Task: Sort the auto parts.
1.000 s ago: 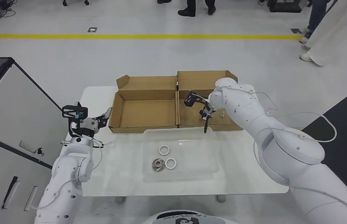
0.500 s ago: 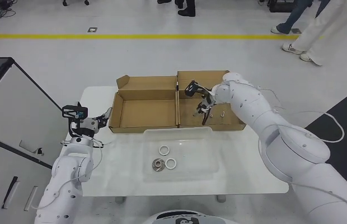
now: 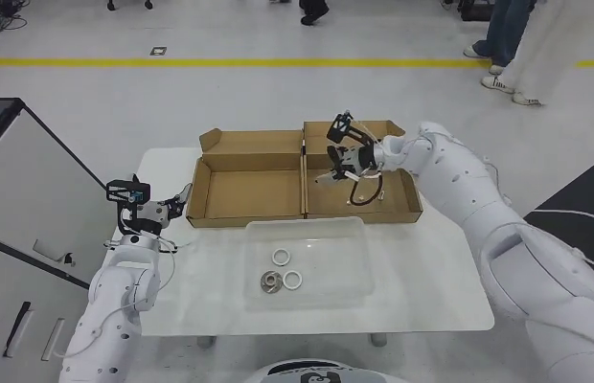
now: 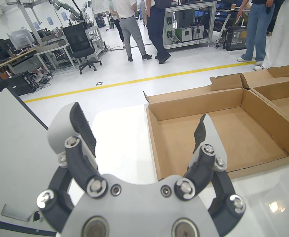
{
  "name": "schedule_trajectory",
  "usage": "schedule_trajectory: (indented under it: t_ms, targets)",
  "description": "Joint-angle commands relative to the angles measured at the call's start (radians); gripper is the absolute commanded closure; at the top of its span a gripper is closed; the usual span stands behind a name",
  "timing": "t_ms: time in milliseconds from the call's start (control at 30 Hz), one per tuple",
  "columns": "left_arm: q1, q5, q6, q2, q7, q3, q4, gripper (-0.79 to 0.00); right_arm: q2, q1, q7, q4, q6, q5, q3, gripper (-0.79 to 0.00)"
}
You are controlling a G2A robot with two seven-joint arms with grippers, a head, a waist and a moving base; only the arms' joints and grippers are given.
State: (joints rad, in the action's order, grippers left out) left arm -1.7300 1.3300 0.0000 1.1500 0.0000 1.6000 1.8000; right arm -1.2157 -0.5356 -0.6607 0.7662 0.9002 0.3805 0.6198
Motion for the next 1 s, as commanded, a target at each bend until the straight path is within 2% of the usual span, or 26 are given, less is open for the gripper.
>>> schedule_trajectory:
  t_ms: [0,100,133,200,300,400,600,733,967]
  targets:
    - [0.000,0.000,0.000,0.000,0.000,0.000,0.000,-0.785,0.051,-0.064,-0.013,0.113,0.020,-0.063,0.078,-0.785]
    - [0.000,0.000,0.000,0.000,0.000,0.000,0.000,-0.785,0.139,-0.195,-0.085,0.342,0.012,-0.115,0.220,-0.785]
    - [0.000,0.000,0.000,0.000,0.000,0.000,0.000,-0.785,0.155,-0.229,-0.098,0.391,0.004,-0.136,0.252,-0.785]
    - [0.000,0.000,0.000,0.000,0.000,0.000,0.000,-0.785,0.210,-0.355,-0.147,0.558,-0.015,-0.223,0.371,-0.785]
    - [0.000,0.000,0.000,0.000,0.000,0.000,0.000,-0.785,0.269,-0.518,-0.208,0.726,-0.042,-0.337,0.532,-0.785]
    - [0.000,0.000,0.000,0.000,0.000,0.000,0.000,-0.785,0.311,-0.664,-0.249,0.833,-0.048,-0.453,0.681,-0.785]
    - [0.000,0.000,0.000,0.000,0.000,0.000,0.000,-0.785,0.361,-0.886,-0.296,0.936,-0.036,-0.649,0.908,-0.785]
    - [0.000,0.000,0.000,0.000,0.000,0.000,0.000,-0.785,0.382,-0.988,-0.291,0.966,-0.032,-0.721,1.006,-0.785]
    - [0.000,0.000,0.000,0.000,0.000,0.000,0.000,-0.785,0.406,-1.090,-0.258,0.982,0.002,-0.830,1.088,-0.785]
